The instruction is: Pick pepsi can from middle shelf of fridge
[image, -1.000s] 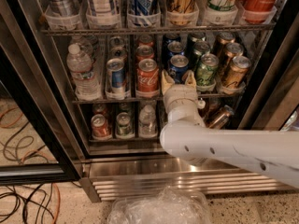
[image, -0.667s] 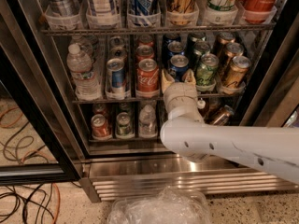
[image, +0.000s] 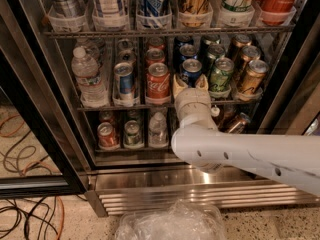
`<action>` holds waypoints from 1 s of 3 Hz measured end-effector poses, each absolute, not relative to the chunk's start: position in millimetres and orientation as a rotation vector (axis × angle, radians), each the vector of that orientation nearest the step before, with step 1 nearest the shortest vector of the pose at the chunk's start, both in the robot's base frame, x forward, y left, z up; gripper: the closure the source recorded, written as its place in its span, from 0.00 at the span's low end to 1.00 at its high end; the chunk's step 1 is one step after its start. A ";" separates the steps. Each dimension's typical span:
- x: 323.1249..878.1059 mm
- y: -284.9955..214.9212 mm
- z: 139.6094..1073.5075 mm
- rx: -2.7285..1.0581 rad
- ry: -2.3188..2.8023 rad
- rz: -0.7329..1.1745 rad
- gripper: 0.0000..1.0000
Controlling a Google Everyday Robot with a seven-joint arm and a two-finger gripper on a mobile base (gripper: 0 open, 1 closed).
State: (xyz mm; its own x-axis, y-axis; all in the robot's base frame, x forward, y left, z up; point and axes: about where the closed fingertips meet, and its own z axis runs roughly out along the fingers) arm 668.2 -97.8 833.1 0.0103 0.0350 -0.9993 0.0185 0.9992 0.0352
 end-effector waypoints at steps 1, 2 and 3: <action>668.2 -97.7 833.2 0.042 1.560 0.013 1.00; 667.3 -96.1 850.7 0.026 1.525 0.030 1.00; 661.9 -90.7 880.6 -0.021 1.484 0.074 1.00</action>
Offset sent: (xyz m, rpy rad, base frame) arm -0.0026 0.0037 0.0384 -0.0002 -0.0822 0.0503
